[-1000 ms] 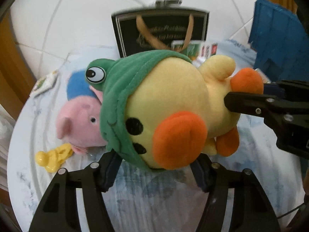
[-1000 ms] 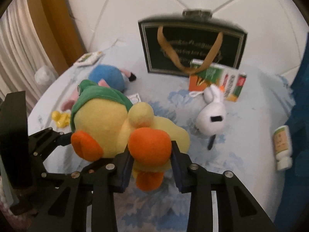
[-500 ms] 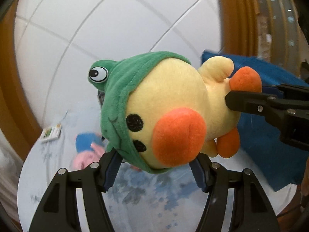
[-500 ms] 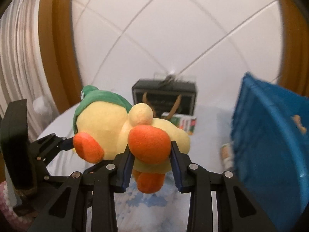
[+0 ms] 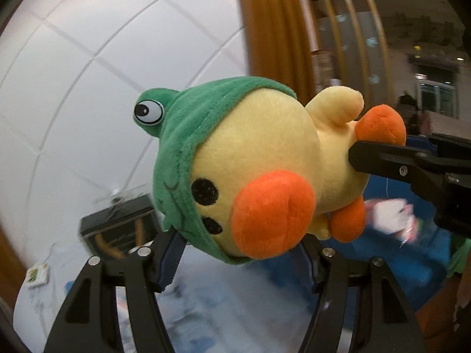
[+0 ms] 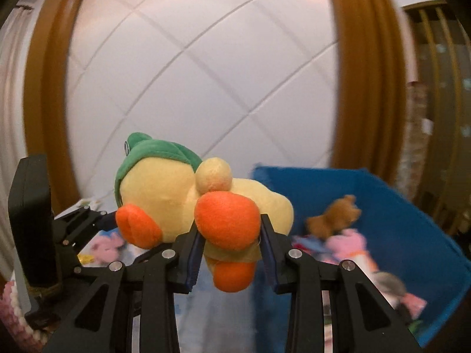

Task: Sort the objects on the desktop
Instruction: 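Carry the duck with both tools into the blue crate and release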

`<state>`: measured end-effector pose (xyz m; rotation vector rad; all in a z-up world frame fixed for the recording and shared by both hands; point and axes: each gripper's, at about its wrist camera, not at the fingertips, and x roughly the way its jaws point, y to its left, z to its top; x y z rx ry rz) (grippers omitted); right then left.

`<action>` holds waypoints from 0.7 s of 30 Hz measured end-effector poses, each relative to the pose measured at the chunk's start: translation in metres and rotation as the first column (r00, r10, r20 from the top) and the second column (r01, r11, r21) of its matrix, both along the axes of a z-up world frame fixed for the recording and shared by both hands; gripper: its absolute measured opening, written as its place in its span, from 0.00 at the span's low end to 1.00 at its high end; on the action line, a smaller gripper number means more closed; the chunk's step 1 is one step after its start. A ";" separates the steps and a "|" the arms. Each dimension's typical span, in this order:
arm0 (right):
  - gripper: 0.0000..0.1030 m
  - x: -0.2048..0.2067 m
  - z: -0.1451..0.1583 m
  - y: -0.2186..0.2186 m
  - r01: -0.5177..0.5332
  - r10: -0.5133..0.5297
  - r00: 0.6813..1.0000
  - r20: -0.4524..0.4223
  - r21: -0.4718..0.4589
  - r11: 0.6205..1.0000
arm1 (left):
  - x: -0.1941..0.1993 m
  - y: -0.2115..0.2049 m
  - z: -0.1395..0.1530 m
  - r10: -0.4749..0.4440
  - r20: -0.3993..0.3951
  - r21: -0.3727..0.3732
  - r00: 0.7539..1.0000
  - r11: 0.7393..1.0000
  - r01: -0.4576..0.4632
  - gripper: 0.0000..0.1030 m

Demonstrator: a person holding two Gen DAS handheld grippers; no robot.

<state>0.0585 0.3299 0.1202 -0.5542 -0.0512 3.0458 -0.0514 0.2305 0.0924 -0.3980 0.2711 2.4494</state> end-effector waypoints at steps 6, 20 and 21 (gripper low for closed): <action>0.34 0.030 0.018 0.059 0.142 -0.142 0.989 -0.043 -0.006 0.990 | 0.011 0.073 0.015 -0.115 0.004 0.000 0.993 0.993 0.115 0.62; 0.39 0.040 -0.001 0.177 0.289 -0.287 0.957 0.040 -0.079 0.954 | 0.026 0.201 0.002 -0.176 0.086 -0.177 0.981 0.966 0.189 0.65; 0.41 0.035 -0.004 0.184 0.290 -0.286 0.957 0.054 -0.084 0.953 | 0.025 0.205 0.000 -0.173 0.098 -0.185 0.980 0.964 0.189 0.66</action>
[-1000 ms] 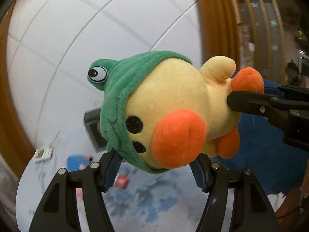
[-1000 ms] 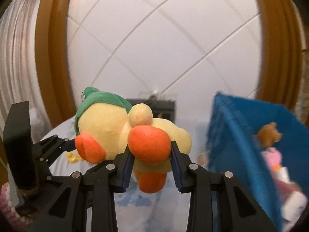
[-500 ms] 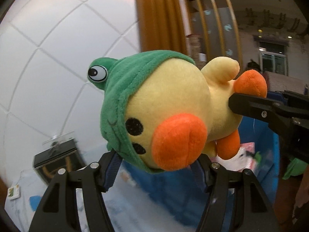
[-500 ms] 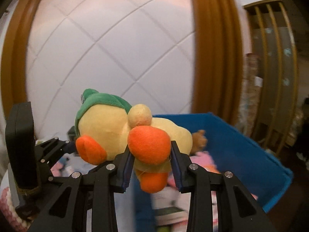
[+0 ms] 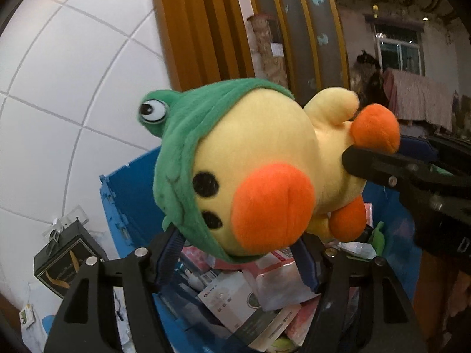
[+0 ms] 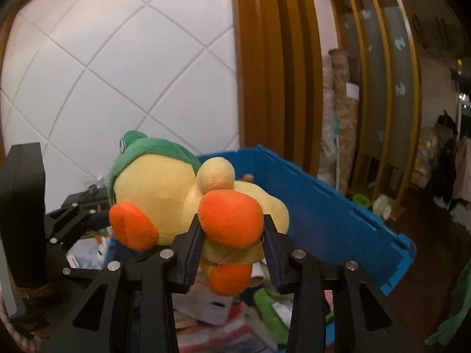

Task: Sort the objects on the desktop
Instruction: 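Carry the duck with both tools into the blue crate and release, then withdraw both tools from the crate back toward the table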

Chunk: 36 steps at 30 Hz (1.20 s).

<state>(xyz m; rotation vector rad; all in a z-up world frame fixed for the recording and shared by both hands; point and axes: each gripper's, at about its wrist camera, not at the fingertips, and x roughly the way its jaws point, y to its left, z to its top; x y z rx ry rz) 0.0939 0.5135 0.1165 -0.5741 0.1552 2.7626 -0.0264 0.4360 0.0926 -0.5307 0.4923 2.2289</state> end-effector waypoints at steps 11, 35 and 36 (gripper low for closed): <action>1.00 -0.017 -0.020 0.023 -0.020 0.023 0.998 0.061 -0.048 0.999 | 0.003 -0.004 0.001 0.088 -0.010 0.022 0.996 0.996 -0.088 0.68; 1.00 -0.013 0.010 -0.117 -0.142 0.144 0.990 -0.014 0.067 0.988 | -0.015 -0.215 0.004 0.372 0.035 0.197 0.927 0.907 -0.372 0.79; 1.00 -0.013 0.010 -0.127 -0.153 0.154 0.988 -0.016 0.066 0.986 | -0.016 -0.224 0.003 0.380 0.034 0.194 0.925 0.905 -0.379 0.78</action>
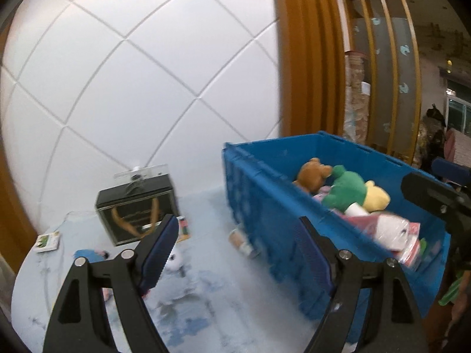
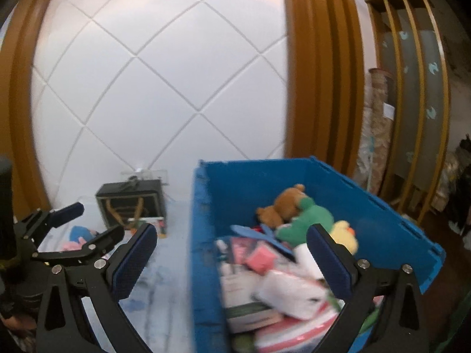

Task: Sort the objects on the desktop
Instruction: 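Withdraw both tools from the crate back toward the table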

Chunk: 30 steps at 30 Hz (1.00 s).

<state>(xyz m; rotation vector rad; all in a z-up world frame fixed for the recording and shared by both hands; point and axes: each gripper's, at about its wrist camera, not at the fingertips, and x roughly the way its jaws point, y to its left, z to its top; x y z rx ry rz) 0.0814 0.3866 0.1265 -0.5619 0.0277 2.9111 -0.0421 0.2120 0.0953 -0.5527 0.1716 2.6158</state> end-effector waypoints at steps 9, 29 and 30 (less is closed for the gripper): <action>1.00 -0.023 -0.026 -0.088 -0.077 0.079 0.995 0.054 -0.035 0.996 | -0.011 -0.099 -0.028 0.101 0.056 -0.045 0.993 0.994 -0.098 0.79; 1.00 -0.140 -0.153 -0.194 -0.235 0.273 0.905 0.328 -0.149 0.960 | -0.097 -0.336 -0.172 0.461 0.358 -0.221 0.812 0.887 -0.406 0.79; 1.00 -0.145 -0.158 -0.196 -0.241 0.278 0.897 0.343 -0.147 0.959 | -0.101 -0.343 -0.183 0.475 0.378 -0.231 0.794 0.880 -0.416 0.79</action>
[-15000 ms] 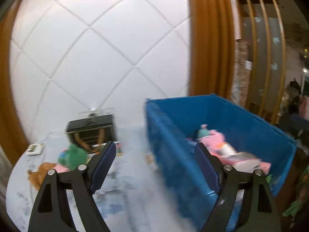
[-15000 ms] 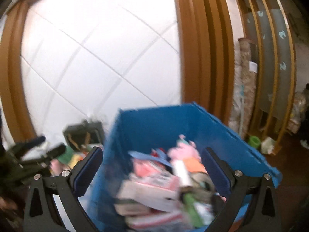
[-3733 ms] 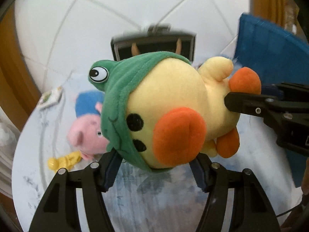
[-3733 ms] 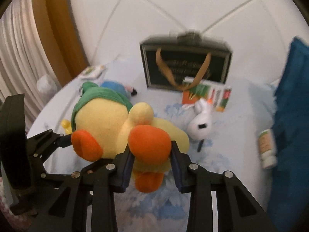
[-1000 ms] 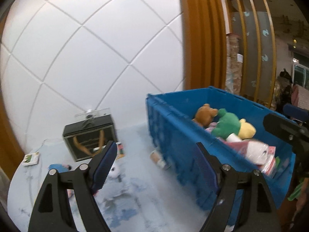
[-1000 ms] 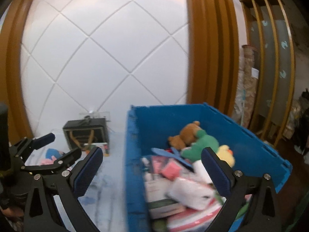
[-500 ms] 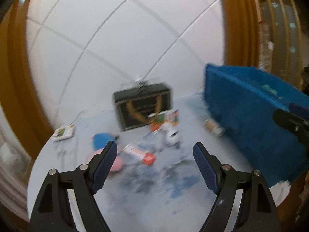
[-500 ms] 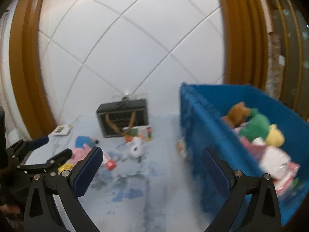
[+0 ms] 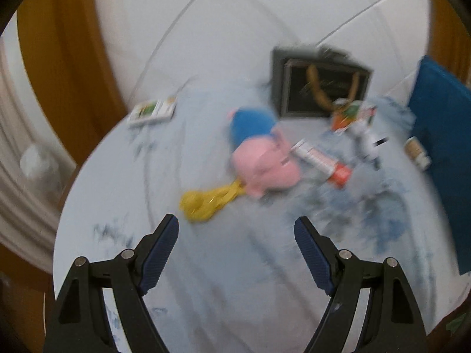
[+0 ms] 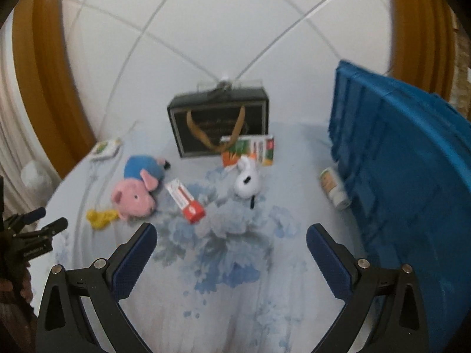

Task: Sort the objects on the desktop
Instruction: 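Withdraw both tools from the crate back toward the table, then grasp the yellow snowball clamp with the left tool while the right tool grasps the red-white ointment box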

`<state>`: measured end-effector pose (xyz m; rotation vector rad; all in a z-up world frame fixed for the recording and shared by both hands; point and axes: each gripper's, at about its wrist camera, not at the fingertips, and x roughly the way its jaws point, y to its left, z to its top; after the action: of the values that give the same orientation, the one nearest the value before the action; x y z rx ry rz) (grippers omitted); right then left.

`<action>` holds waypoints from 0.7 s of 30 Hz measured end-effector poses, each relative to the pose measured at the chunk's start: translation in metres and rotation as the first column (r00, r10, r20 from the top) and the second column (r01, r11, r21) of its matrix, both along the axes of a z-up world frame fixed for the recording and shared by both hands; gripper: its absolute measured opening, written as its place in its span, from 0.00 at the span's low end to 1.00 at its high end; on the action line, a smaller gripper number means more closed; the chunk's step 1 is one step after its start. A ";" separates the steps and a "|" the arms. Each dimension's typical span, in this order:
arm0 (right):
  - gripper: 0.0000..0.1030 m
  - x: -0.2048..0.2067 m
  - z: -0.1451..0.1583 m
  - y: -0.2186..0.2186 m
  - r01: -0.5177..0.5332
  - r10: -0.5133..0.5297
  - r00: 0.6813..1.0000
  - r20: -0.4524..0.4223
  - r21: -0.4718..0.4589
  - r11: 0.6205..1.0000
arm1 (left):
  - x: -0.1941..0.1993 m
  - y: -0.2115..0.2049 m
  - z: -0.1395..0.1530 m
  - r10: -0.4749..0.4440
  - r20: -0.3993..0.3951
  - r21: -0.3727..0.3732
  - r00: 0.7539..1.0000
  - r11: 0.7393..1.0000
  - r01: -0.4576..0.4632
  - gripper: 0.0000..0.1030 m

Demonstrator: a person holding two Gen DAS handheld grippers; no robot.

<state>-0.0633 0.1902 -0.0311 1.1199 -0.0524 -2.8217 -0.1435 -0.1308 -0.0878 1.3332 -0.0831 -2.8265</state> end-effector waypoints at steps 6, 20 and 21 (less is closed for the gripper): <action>1.00 -0.047 -0.048 -0.017 -0.074 0.070 0.991 0.116 0.031 0.997 | -0.035 -0.036 -0.052 0.096 0.111 -0.019 0.989 0.995 -0.094 0.79; 1.00 -0.178 -0.157 -0.083 -0.260 0.243 0.910 0.335 0.006 0.965 | -0.138 -0.041 -0.120 0.038 0.253 -0.081 0.967 0.997 -0.018 0.79; 1.00 -0.184 -0.161 -0.088 -0.272 0.254 0.906 0.340 0.007 0.962 | -0.138 -0.039 -0.123 0.026 0.262 -0.069 0.965 0.998 -0.008 0.79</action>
<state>-0.2477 0.1018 -0.1920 1.4861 0.1392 -2.3843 -0.2814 -0.1700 -0.2106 1.6759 -0.1673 -2.5894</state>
